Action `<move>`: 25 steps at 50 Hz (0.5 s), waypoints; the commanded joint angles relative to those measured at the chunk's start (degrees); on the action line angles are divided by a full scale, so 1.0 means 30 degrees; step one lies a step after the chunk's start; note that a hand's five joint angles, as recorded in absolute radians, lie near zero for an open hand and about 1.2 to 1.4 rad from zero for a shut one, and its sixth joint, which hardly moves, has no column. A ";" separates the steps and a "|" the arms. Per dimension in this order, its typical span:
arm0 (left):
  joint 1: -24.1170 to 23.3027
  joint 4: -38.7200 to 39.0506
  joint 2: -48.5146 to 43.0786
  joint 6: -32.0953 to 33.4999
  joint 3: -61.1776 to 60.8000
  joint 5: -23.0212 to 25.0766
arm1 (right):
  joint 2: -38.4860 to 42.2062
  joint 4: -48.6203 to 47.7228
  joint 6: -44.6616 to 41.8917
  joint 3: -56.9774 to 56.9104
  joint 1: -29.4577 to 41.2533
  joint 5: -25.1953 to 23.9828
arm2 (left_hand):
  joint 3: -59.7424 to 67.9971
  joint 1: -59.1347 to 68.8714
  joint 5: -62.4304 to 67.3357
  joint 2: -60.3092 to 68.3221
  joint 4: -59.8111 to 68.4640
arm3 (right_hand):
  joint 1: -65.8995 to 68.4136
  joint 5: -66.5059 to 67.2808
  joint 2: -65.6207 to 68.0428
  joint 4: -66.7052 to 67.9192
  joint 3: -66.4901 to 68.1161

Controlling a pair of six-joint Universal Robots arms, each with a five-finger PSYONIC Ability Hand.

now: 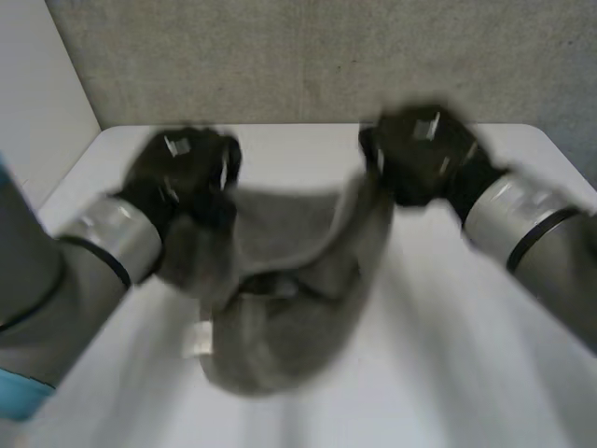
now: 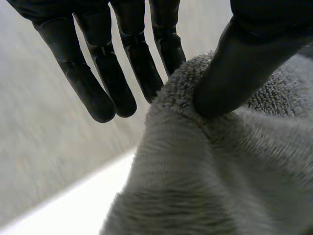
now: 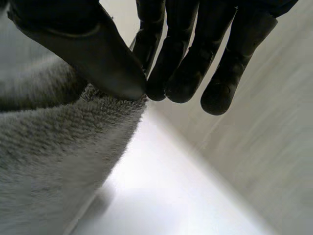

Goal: Fold the towel.

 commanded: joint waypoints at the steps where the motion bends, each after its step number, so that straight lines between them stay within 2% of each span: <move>1: 0.0513 0.1767 0.1859 -0.3352 0.1331 -0.0003 | -0.2453 -0.2024 0.3965 -0.0692 -0.0113 -0.0919 | 0.0425 0.1182 0.0780 0.0813 0.0758 | 0.1707 0.1098 0.1397 0.1197 0.1278; 4: 0.0602 0.1385 0.1507 -0.3293 0.1422 -0.0119 | -0.0675 -0.0765 0.3849 -0.1103 0.0089 -0.0922 | 0.0425 0.1182 0.0780 0.0813 0.0758 | 0.1707 0.1098 0.1397 0.1197 0.1278; 5: 0.0631 0.0921 0.0811 -0.3235 0.1422 -0.0322 | 0.0612 -0.0092 0.3558 -0.1367 0.0295 -0.1008 | 0.0425 0.1182 0.0780 0.0813 0.0758 | 0.1707 0.1098 0.1397 0.1197 0.1278; 6: 0.0631 0.0510 -0.0095 -0.3060 0.1480 -0.0440 | 0.0625 -0.0085 0.3555 -0.1369 0.0297 -0.1009 | 0.0425 0.1182 0.0780 0.0813 0.0758 | 0.1707 0.1098 0.1397 0.1197 0.1278; 8: 0.0631 0.0100 -0.1003 -0.2798 0.1625 -0.0644 | 0.3453 0.2302 0.2040 -0.2563 0.0908 -0.1009 | 0.0425 0.1182 0.0780 0.0813 0.0758 | 0.1505 0.0895 0.1195 0.0995 0.1076; 9: 0.0660 -0.0368 -0.1998 -0.2331 0.1801 -0.0907 | 0.3467 0.2317 0.2032 -0.2570 0.0912 -0.1009 | -0.0733 0.0024 -0.0378 -0.0345 -0.0400 | 0.1503 0.0893 0.1193 0.0993 0.1074; 10: 0.0660 -0.0373 -0.2008 -0.2326 0.1803 -0.0910 | 0.4946 0.4290 0.0871 -0.3383 0.1260 -0.0980 | -0.0745 0.0012 -0.0390 -0.0357 -0.0412 | -1.1153 -1.1763 -1.1463 -1.1663 -1.1582; 11: 0.0660 -0.0750 -0.2850 -0.1717 0.1977 -0.1316 | 0.4961 0.4309 0.0860 -0.3391 0.1263 -0.0980 | -0.9793 -0.9036 -0.9438 -0.9405 -0.9460 | -1.1280 -1.1890 -1.1590 -1.1790 -1.1709; 12: 0.0805 -0.1044 -0.3525 -0.0928 0.2182 -0.1871 | 0.6267 0.6427 -0.0533 -0.4145 0.1612 -0.0922 | -2.0708 -1.9951 -2.0353 -2.0320 -2.0375 | -2.1626 -2.2236 -2.1936 -2.2136 -2.2055; 13: 0.0807 -0.1047 -0.3532 -0.0920 0.2184 -0.1877 | 0.7063 0.8072 -0.1620 -0.4530 0.1673 -0.1153 | -2.0817 -2.0060 -2.0462 -2.0429 -2.0484 | -2.1626 -2.2236 -2.1936 -2.2136 -2.2055; 14: 0.1097 -0.1279 -0.3996 -0.0166 0.2329 -0.2602 | 0.7071 0.8089 -0.1631 -0.4533 0.1674 -0.1156 | -2.2594 -2.1837 -2.2239 -2.2207 -2.2262 | -2.1626 -2.2236 -2.1936 -2.2136 -2.2055; 15: 0.1100 -0.1281 -0.4001 -0.0158 0.2330 -0.2609 | 0.7100 0.8408 -0.2066 -0.4707 0.1761 -0.1243 | -2.2612 -2.1855 -2.2257 -2.2224 -2.2279 | -2.1626 -2.2236 -2.1936 -2.2136 -2.2055; 17: 0.1946 -0.1398 -0.4148 0.0891 0.2157 -0.3922 | 0.7071 0.8001 -0.1924 -0.4651 0.1703 -0.1273 | -2.2668 -2.1911 -2.2313 -2.2281 -2.2336 | -2.1626 -2.2236 -2.1936 -2.2136 -2.2055; 19: 0.2007 -0.1369 -0.4118 0.1128 0.2038 -0.4276 | 0.6749 0.7532 -0.1660 -0.4563 0.1410 -0.1419 | -2.2668 -2.1911 -2.2313 -2.2281 -2.2336 | -2.1626 -2.2236 -2.1936 -2.2136 -2.2055; 25: 0.2008 -0.1369 -0.3302 0.1160 0.1774 -0.4016 | 0.3965 0.6038 0.0420 -0.4006 -0.0524 -0.1390 | -2.2557 -2.1800 -2.2202 -2.2169 -2.2224 | -2.1626 -2.2236 -2.1936 -2.2136 -2.2055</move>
